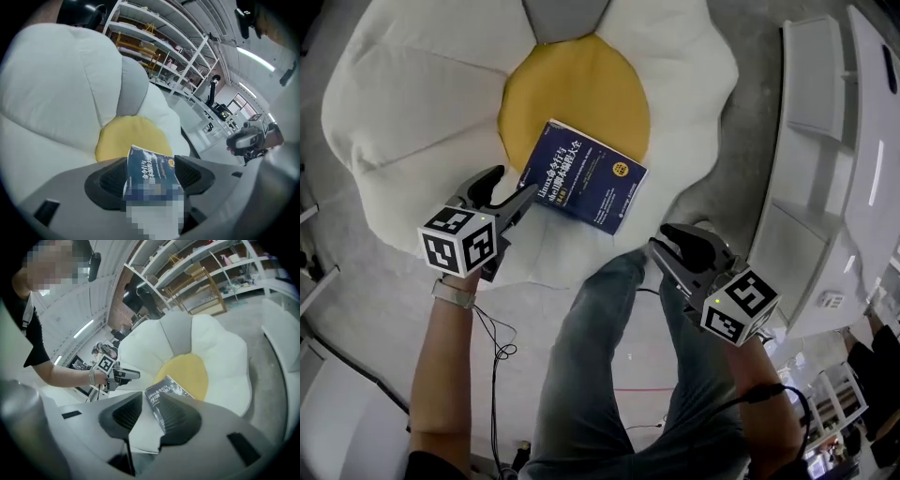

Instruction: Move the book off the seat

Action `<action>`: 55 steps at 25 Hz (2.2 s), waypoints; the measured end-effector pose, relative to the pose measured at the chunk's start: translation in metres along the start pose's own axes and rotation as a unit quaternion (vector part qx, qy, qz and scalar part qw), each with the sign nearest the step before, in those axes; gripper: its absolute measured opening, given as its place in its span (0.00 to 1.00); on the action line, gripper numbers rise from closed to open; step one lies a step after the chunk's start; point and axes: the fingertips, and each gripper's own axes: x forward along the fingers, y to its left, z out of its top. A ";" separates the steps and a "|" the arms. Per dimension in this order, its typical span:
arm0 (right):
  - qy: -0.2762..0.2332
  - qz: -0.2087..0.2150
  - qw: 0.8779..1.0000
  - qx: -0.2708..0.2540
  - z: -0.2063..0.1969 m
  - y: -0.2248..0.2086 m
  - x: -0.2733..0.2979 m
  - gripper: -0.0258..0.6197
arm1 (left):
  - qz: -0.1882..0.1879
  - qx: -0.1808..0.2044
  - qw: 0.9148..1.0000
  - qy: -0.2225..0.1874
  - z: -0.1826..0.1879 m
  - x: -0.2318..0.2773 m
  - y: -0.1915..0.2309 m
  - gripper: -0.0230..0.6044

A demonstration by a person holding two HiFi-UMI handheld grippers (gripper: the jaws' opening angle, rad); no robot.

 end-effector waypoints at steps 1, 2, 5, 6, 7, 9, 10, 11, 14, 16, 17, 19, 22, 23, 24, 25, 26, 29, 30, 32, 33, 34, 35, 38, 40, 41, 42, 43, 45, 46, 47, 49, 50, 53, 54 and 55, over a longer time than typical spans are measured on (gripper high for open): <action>0.005 -0.002 1.000 0.010 -0.010 -0.006 0.009 0.20 | 0.000 -0.002 1.000 0.010 -0.005 0.009 0.009 0.51; 0.009 -0.005 1.000 0.021 -0.019 -0.013 0.017 0.22 | 0.001 -0.002 1.000 0.020 -0.011 0.017 0.017 0.52; 0.018 -0.012 0.998 0.056 -0.046 -0.033 0.042 0.29 | -0.004 -0.002 0.999 0.052 -0.028 0.040 0.034 0.52; 0.021 -0.014 0.998 0.066 -0.054 -0.039 0.050 0.31 | -0.010 -0.004 0.998 0.064 -0.035 0.048 0.038 0.52; 0.024 -0.017 0.997 0.075 -0.062 -0.046 0.057 0.32 | -0.016 -0.006 0.997 0.076 -0.043 0.057 0.040 0.53; 0.032 -0.020 0.995 0.087 -0.078 -0.059 0.070 0.34 | -0.024 -0.006 0.995 0.099 -0.056 0.074 0.045 0.54; 0.037 -0.021 0.995 0.093 -0.086 -0.065 0.075 0.36 | -0.026 -0.005 0.994 0.110 -0.062 0.082 0.048 0.55; 0.044 -0.021 0.994 0.100 -0.095 -0.070 0.080 0.37 | -0.027 -0.002 0.992 0.120 -0.068 0.088 0.051 0.55; 0.064 -0.024 0.989 0.128 -0.119 -0.080 0.093 0.45 | -0.035 -0.001 0.987 0.156 -0.081 0.102 0.058 0.56; 0.077 -0.019 0.985 0.151 -0.130 -0.082 0.101 0.47 | -0.048 -0.021 0.982 0.180 -0.087 0.107 0.061 0.57; 0.085 -0.016 0.983 0.161 -0.136 -0.083 0.105 0.48 | -0.055 -0.032 0.979 0.191 -0.089 0.109 0.062 0.58; 0.100 -0.012 0.978 0.181 -0.149 -0.082 0.113 0.49 | -0.069 -0.048 0.974 0.212 -0.092 0.112 0.061 0.58; 0.110 -0.012 0.970 0.215 -0.163 -0.082 0.128 0.49 | -0.080 -0.059 0.968 0.231 -0.095 0.116 0.061 0.58; 0.111 -0.012 0.968 0.225 -0.166 -0.082 0.132 0.49 | -0.082 -0.059 0.967 0.233 -0.095 0.117 0.061 0.58; 0.112 -0.013 0.966 0.233 -0.169 -0.082 0.136 0.49 | -0.083 -0.060 0.967 0.235 -0.095 0.117 0.060 0.58; 0.114 -0.014 0.964 0.240 -0.171 -0.082 0.140 0.49 | -0.085 -0.059 0.966 0.236 -0.096 0.118 0.060 0.58; 0.117 -0.015 0.962 0.245 -0.173 -0.083 0.144 0.49 | -0.087 -0.059 0.966 0.236 -0.096 0.118 0.060 0.58; 0.122 -0.016 0.959 0.255 -0.176 -0.086 0.154 0.49 | -0.091 -0.059 0.965 0.238 -0.098 0.120 0.059 0.58; 0.124 -0.015 0.958 0.260 -0.176 -0.087 0.156 0.49 | -0.092 -0.059 0.965 0.238 -0.099 0.121 0.059 0.58; 0.128 -0.011 0.954 0.270 -0.177 -0.090 0.160 0.49 | -0.092 -0.059 0.965 0.238 -0.100 0.122 0.059 0.58; 0.129 -0.010 0.953 0.274 -0.178 -0.092 0.162 0.49 | -0.093 -0.059 0.965 0.237 -0.100 0.123 0.059 0.58; 0.132 -0.010 0.951 0.279 -0.178 -0.093 0.164 0.49 | -0.092 -0.057 0.966 0.236 -0.100 0.124 0.059 0.58; 0.136 -0.010 0.949 0.283 -0.179 -0.094 0.165 0.49 | -0.092 -0.055 0.966 0.234 -0.100 0.124 0.059 0.58; 0.146 -0.011 0.943 0.299 -0.182 -0.096 0.170 0.50 | -0.092 -0.056 0.967 0.233 -0.102 0.125 0.059 0.57; 0.141 -0.019 0.934 0.329 -0.182 -0.099 0.171 0.50 | -0.090 -0.059 0.966 0.235 -0.102 0.126 0.059 0.58; 0.138 -0.025 0.927 0.349 -0.181 -0.100 0.171 0.50 | -0.090 -0.061 0.966 0.236 -0.102 0.126 0.059 0.58; 0.133 -0.030 0.920 0.369 -0.179 -0.102 0.171 0.50 | -0.091 -0.063 0.965 0.236 -0.102 0.126 0.059 0.58; 0.128 -0.033 0.913 0.387 -0.178 -0.103 0.171 0.50 | -0.092 -0.065 0.965 0.236 -0.102 0.126 0.059 0.58; 0.114 -0.034 0.903 0.413 -0.178 -0.105 0.172 0.51 | -0.094 -0.066 0.965 0.236 -0.101 0.125 0.059 0.58; 0.109 -0.032 0.901 0.419 -0.178 -0.105 0.172 0.51 | -0.094 -0.066 0.965 0.236 -0.101 0.126 0.059 0.58; 0.105 -0.028 0.901 0.420 -0.178 -0.106 0.174 0.52 | -0.093 -0.066 0.965 0.235 -0.102 0.126 0.058 0.58; 0.097 -0.017 0.903 0.418 -0.177 -0.106 0.178 0.52 | -0.091 -0.063 0.966 0.233 -0.101 0.126 0.058 0.58; 0.091 -0.012 0.905 0.416 -0.176 -0.107 0.180 0.52 | -0.089 -0.059 0.967 0.229 -0.100 0.126 0.058 0.58; 0.070 -0.010 0.907 0.416 -0.176 -0.109 0.181 0.52 | -0.082 -0.045 0.971 0.218 -0.098 0.125 0.056 0.57; 0.064 -0.010 0.907 0.417 -0.176 -0.109 0.180 0.52 | -0.081 -0.043 0.972 0.215 -0.098 0.124 0.056 0.57; 0.059 -0.008 0.907 0.417 -0.176 -0.109 0.179 0.52 | -0.080 -0.041 0.973 0.212 -0.097 0.123 0.056 0.56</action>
